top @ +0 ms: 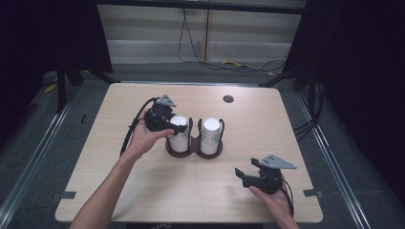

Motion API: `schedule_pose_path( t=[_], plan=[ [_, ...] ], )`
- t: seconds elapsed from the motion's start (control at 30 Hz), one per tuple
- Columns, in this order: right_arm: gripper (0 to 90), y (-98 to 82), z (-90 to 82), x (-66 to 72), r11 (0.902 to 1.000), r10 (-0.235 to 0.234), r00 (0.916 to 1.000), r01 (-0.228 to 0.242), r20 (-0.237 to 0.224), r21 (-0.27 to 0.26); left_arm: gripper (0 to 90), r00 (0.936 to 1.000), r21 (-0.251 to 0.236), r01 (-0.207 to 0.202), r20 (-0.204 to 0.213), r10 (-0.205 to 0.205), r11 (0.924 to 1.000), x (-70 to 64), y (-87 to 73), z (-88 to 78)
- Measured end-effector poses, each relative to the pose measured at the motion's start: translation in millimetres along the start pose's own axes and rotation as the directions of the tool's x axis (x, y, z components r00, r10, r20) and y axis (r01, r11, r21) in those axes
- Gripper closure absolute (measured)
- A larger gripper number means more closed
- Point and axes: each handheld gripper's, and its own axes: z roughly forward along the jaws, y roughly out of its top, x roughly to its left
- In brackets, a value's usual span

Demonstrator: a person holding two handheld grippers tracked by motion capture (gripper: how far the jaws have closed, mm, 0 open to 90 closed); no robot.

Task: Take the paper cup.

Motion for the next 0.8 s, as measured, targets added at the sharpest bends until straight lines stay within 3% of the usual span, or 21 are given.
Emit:
schedule_pose_path(
  t=[0.03, 0.07, 0.23, 0.8],
  plan=[
    [24.3, 0.0, -0.1, -0.5, 0.9999, 0.014, 0.9999, -0.014, -0.002, -0.005, 34.5, 1.0, 0.012, -0.002, -0.002, 0.002, 0.9999, -0.5, 1.7, -1.1],
    [24.5, 0.3, 0.7, -3.3, 0.9977, 0.067, 0.9972, -0.067, -0.033, -0.011, 34.8, 1.0, 0.01, -0.009, -0.004, 0.009, 0.9999, -1.2, 2.9, -3.4],
    [24.5, 0.5, -1.0, -8.4, 0.9962, 0.084, 0.9961, -0.085, -0.027, -0.022, 35.2, 1.0, -0.013, -0.006, 0.0, 0.006, 0.9999, -0.8, 3.8, -8.3],
    [24.6, -0.1, -0.9, -6.6, 0.9968, 0.077, 0.9967, -0.077, -0.026, -0.021, 35.7, 1.0, -0.076, -0.004, 0.006, 0.005, 0.9971, -4.8, 6.6, -23.2]
  ],
)
